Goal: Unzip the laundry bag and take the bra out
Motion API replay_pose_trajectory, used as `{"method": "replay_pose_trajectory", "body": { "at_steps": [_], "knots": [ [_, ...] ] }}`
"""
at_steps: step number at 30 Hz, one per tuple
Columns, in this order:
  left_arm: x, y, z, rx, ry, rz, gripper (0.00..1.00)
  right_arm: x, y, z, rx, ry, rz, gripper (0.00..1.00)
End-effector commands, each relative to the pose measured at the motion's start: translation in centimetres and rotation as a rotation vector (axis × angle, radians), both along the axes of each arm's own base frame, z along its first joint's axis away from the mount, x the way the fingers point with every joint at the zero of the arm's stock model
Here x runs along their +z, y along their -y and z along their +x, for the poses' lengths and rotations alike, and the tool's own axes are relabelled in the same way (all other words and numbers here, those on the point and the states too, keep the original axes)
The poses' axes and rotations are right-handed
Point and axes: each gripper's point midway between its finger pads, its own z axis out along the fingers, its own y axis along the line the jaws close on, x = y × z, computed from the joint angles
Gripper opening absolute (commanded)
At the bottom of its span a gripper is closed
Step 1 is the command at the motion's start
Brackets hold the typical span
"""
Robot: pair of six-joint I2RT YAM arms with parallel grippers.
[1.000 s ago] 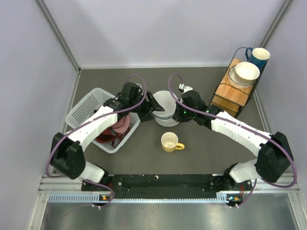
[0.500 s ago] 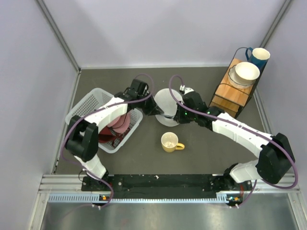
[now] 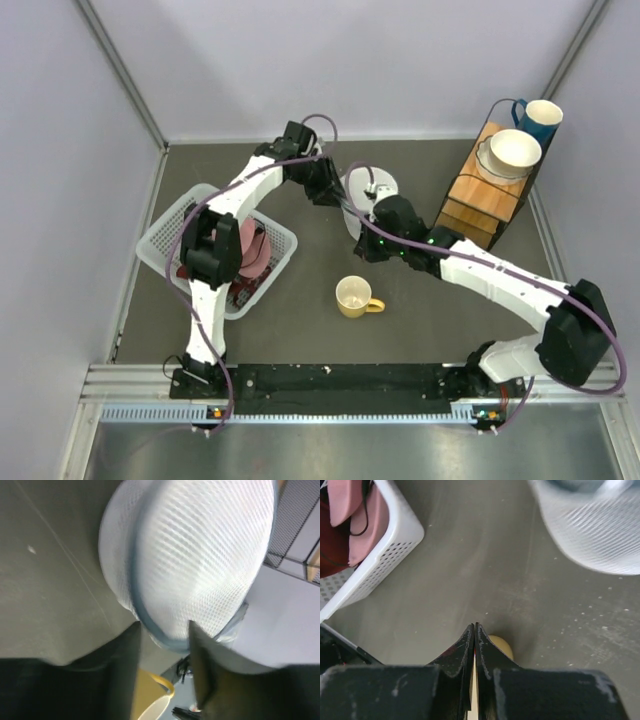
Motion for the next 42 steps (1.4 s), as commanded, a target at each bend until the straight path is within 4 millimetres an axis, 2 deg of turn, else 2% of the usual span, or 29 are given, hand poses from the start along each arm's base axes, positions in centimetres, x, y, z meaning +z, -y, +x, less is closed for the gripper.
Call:
{"method": "replay_pose_trajectory", "body": {
  "at_steps": [1, 3, 4, 5, 8, 9, 10, 13, 14, 16, 17, 19, 21, 22, 26, 29, 32, 38, 42],
  "knots": [
    [4.9, -3.3, 3.2, 0.077, 0.196, 0.060, 0.65, 1.6, -2.5, -0.6, 0.041, -0.028, 0.048, 0.00],
    [5.4, -4.0, 1.9, 0.085, 0.200, 0.073, 0.81, 2.2, -2.6, 0.2, 0.020, -0.004, 0.055, 0.00],
    [5.9, -4.3, 1.5, 0.098, 0.206, 0.072, 0.83, 2.0, -2.7, 0.5, 0.017, -0.008, 0.051, 0.00],
    [6.3, -5.0, -0.1, 0.109, 0.208, 0.072, 0.83, 2.3, -2.9, 0.7, 0.016, 0.000, 0.058, 0.00],
    [8.6, -5.5, -1.8, 0.146, 0.254, 0.022, 0.84, 2.3, -2.9, 1.2, 0.007, 0.008, 0.056, 0.00],
    [7.8, -5.7, -2.6, 0.151, 0.230, 0.025, 0.84, 2.4, -2.7, 1.3, 0.003, 0.011, 0.058, 0.00],
    [8.3, -5.8, -3.0, 0.155, 0.242, 0.012, 0.84, 2.5, -2.4, 1.5, -0.004, 0.015, 0.058, 0.00],
    [7.4, -5.5, -4.3, 0.152, 0.175, -0.023, 0.83, 3.3, -0.6, 2.5, -0.027, 0.029, 0.061, 0.00],
    [7.4, -5.0, -4.4, 0.155, 0.166, -0.049, 0.84, 4.0, 0.8, 3.5, -0.063, 0.042, 0.060, 0.17],
    [6.6, -4.0, -5.2, 0.140, 0.134, -0.065, 0.83, 4.3, 2.0, 3.5, -0.059, 0.039, 0.037, 0.34],
    [6.7, -3.5, -5.3, 0.147, 0.130, -0.079, 0.84, 5.1, 2.8, 3.6, -0.073, 0.061, 0.037, 0.46],
    [5.7, -2.5, -5.8, 0.146, 0.085, -0.096, 0.84, 5.5, 4.5, 4.0, -0.108, 0.077, 0.008, 0.54],
    [5.5, -1.0, -6.0, 0.153, 0.061, -0.141, 0.84, 6.1, 5.8, 4.4, -0.140, 0.090, 0.009, 0.56],
    [4.4, -0.4, -6.5, 0.151, 0.031, -0.143, 0.83, 6.2, 6.3, 4.3, -0.146, 0.090, 0.004, 0.56],
    [3.7, 1.3, -6.1, 0.193, -0.013, -0.214, 0.82, 6.0, 7.8, 4.2, -0.176, 0.086, 0.001, 0.59],
    [3.7, 2.6, -5.0, 0.205, -0.004, -0.260, 0.78, 5.7, 8.0, 3.9, -0.168, 0.080, -0.002, 0.59],
    [2.5, 3.8, -4.7, 0.210, -0.010, -0.242, 0.75, 5.4, 8.0, 3.7, -0.161, 0.075, -0.008, 0.59],
    [-0.3, 3.8, -3.6, 0.265, -0.035, -0.170, 0.73, 5.2, 7.3, 3.5, -0.106, 0.068, -0.004, 0.63],
    [-0.6, 3.1, -3.6, 0.294, -0.025, -0.144, 0.73, 5.2, 7.0, 3.5, -0.086, 0.060, -0.003, 0.64]
  ]
}}
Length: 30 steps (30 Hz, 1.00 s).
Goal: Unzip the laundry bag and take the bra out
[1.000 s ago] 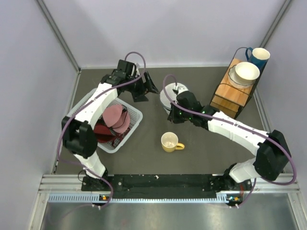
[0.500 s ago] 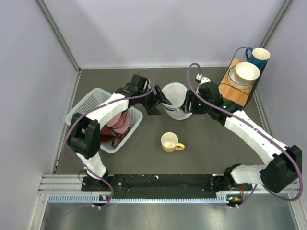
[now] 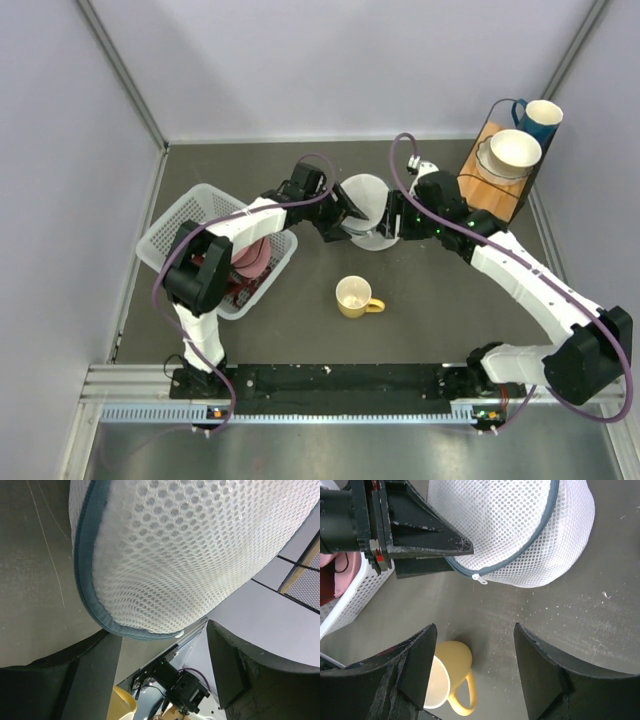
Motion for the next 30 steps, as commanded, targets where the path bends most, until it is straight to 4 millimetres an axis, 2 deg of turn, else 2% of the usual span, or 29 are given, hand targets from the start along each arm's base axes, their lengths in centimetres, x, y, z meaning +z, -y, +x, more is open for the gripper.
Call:
{"method": "replay_pose_trajectory", "body": {
  "at_steps": [1, 4, 6, 7, 9, 10, 11, 12, 14, 15, 18, 24, 28, 30],
  "knots": [
    [1.6, -0.1, 1.9, 0.057, 0.070, -0.002, 0.73, 1.0, -0.6, 0.3, 0.041, 0.024, 0.017, 0.64],
    [0.9, -0.2, 2.6, 0.058, 0.061, 0.016, 0.62, 0.9, -0.9, 0.4, 0.049, 0.015, 0.021, 0.65],
    [1.1, -0.4, 2.9, 0.042, 0.071, 0.030, 0.50, 1.1, -1.0, 0.4, 0.051, 0.017, 0.026, 0.67],
    [1.1, -0.6, 3.2, 0.043, 0.079, 0.040, 0.42, 1.2, -1.0, 0.4, 0.050, 0.019, 0.029, 0.68],
    [1.9, -0.7, 3.7, 0.020, 0.118, 0.045, 0.18, 1.3, -1.0, 0.4, 0.052, 0.021, 0.031, 0.69],
    [1.6, -1.1, 3.7, 0.009, 0.098, 0.056, 0.00, 1.1, -1.1, 0.4, 0.056, 0.014, 0.032, 0.70],
    [1.9, -1.1, 3.6, -0.031, 0.111, 0.053, 0.00, 1.0, -1.1, 0.4, 0.059, 0.010, 0.032, 0.70],
    [3.0, -1.0, 4.0, -0.050, 0.139, 0.046, 0.00, 0.9, -1.3, 0.4, 0.062, 0.006, 0.033, 0.70],
    [3.0, -1.7, 3.9, -0.098, 0.157, 0.070, 0.00, 0.5, -1.4, 0.6, 0.064, -0.005, 0.031, 0.70],
    [3.8, -1.6, 3.7, -0.130, 0.169, 0.053, 0.00, 0.4, -1.6, 0.8, 0.059, -0.006, 0.034, 0.71],
    [4.1, -2.1, 3.1, -0.218, 0.173, 0.044, 0.00, -0.1, -2.4, 1.6, 0.057, -0.018, 0.052, 0.71],
    [4.2, -2.2, 3.0, -0.256, 0.157, 0.020, 0.00, -1.3, -5.6, 3.1, 0.041, -0.053, 0.157, 0.71],
    [4.1, -2.2, 2.9, -0.257, 0.150, 0.019, 0.00, -0.9, -8.1, 4.0, 0.055, -0.052, 0.247, 0.70],
    [4.0, -2.2, 2.8, -0.258, 0.148, 0.018, 0.00, -0.8, -8.7, 4.2, 0.058, -0.050, 0.259, 0.70]
  ]
}}
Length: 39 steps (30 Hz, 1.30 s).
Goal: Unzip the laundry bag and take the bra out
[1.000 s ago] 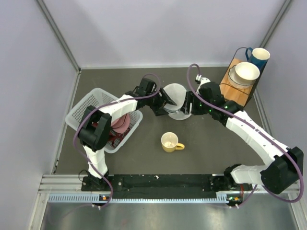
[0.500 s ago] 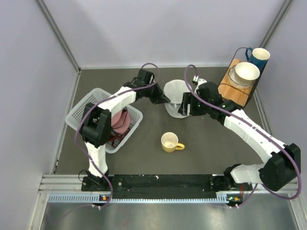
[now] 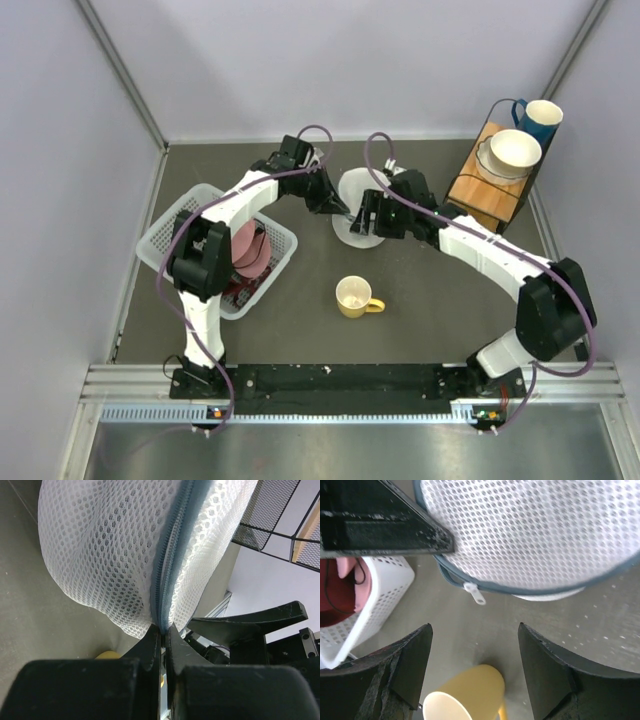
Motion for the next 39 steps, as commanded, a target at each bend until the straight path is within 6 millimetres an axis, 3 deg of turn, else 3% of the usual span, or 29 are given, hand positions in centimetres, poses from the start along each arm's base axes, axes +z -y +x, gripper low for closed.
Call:
{"method": "replay_pose_trajectory", "body": {
  "at_steps": [1, 9, 15, 23, 26, 29, 30, 37, 39],
  "knots": [
    [1.4, 0.4, -0.3, -0.042, 0.033, -0.028, 0.00, 3.8, -3.7, 2.1, 0.006, 0.083, 0.152, 0.68],
    [1.6, 0.2, -0.4, -0.036, 0.030, -0.031, 0.00, 3.3, -3.9, 3.6, -0.061, 0.080, 0.175, 0.58],
    [1.7, 0.1, -0.6, -0.034, 0.032, -0.029, 0.00, 2.9, -4.7, 3.6, -0.048, 0.057, 0.193, 0.51],
    [1.5, 0.1, -0.8, -0.033, 0.024, -0.033, 0.00, 2.5, -3.4, 3.5, -0.101, 0.077, 0.169, 0.36],
    [1.5, 0.0, -0.8, -0.033, 0.022, -0.033, 0.00, 2.1, -3.2, 3.5, -0.107, 0.074, 0.160, 0.26],
    [1.5, 0.0, -0.8, -0.033, 0.021, -0.034, 0.00, 1.8, -3.3, 3.5, -0.105, 0.064, 0.158, 0.10],
    [1.5, 0.0, -0.8, -0.032, 0.021, -0.033, 0.00, 1.7, -3.2, 3.4, -0.106, 0.065, 0.154, 0.00],
    [2.0, -0.9, -0.5, -0.034, 0.040, -0.039, 0.00, 2.0, -1.4, 2.6, -0.105, 0.106, 0.082, 0.00],
    [2.0, -1.9, 0.1, -0.021, 0.050, -0.037, 0.00, 0.8, 0.2, 1.7, -0.101, 0.102, -0.001, 0.00]
  ]
}}
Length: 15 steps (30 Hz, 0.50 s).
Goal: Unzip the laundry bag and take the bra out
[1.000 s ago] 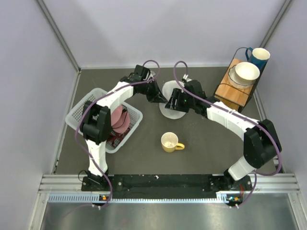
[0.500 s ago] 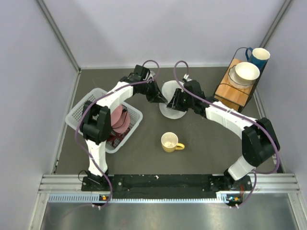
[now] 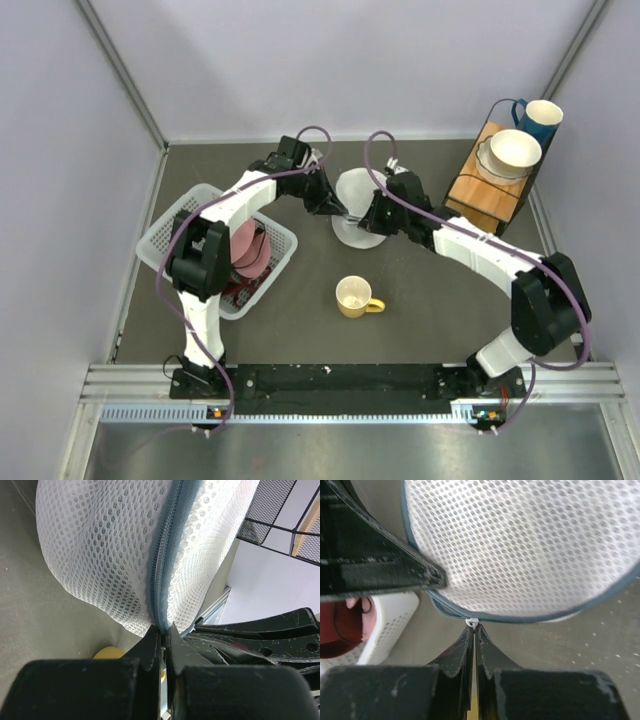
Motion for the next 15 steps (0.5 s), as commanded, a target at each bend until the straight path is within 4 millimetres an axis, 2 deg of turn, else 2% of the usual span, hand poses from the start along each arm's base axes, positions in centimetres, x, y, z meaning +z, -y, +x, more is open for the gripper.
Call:
{"method": "replay_pose_trajectory", "body": {
  "at_steps": [1, 3, 6, 9, 11, 12, 13, 14, 15],
  "knots": [
    [2.4, -1.7, 0.5, -0.009, 0.071, -0.033, 0.00, 1.3, 2.4, -1.2, 0.008, 0.085, -0.103, 0.00],
    [2.9, -2.4, 1.1, -0.005, 0.080, -0.044, 0.00, 0.6, 3.4, -2.7, 0.044, 0.076, -0.145, 0.00],
    [2.8, -2.4, 1.8, -0.016, 0.082, -0.049, 0.00, 0.5, 2.9, -4.9, 0.117, 0.049, -0.140, 0.00],
    [3.0, -2.0, 3.2, -0.028, 0.102, -0.044, 0.00, 1.5, 0.5, -6.7, 0.199, 0.065, -0.142, 0.00],
    [3.3, -1.8, 5.2, -0.021, 0.137, -0.028, 0.00, 2.5, -1.3, -7.8, 0.247, 0.070, -0.114, 0.00],
    [2.9, -2.0, 5.4, -0.013, 0.123, 0.000, 0.00, 2.6, -1.8, -8.0, 0.260, 0.066, -0.104, 0.00],
    [1.8, -2.7, 6.8, 0.034, 0.130, 0.071, 0.00, 2.8, -2.2, -8.0, 0.264, 0.063, -0.093, 0.00],
    [3.0, -2.8, 7.7, 0.062, 0.160, 0.089, 0.06, 3.3, -2.6, -7.9, 0.260, 0.065, -0.079, 0.00],
    [3.1, -3.0, 7.6, 0.067, 0.152, 0.113, 0.39, 3.1, -2.7, -7.7, 0.252, 0.061, -0.081, 0.00]
  ]
}}
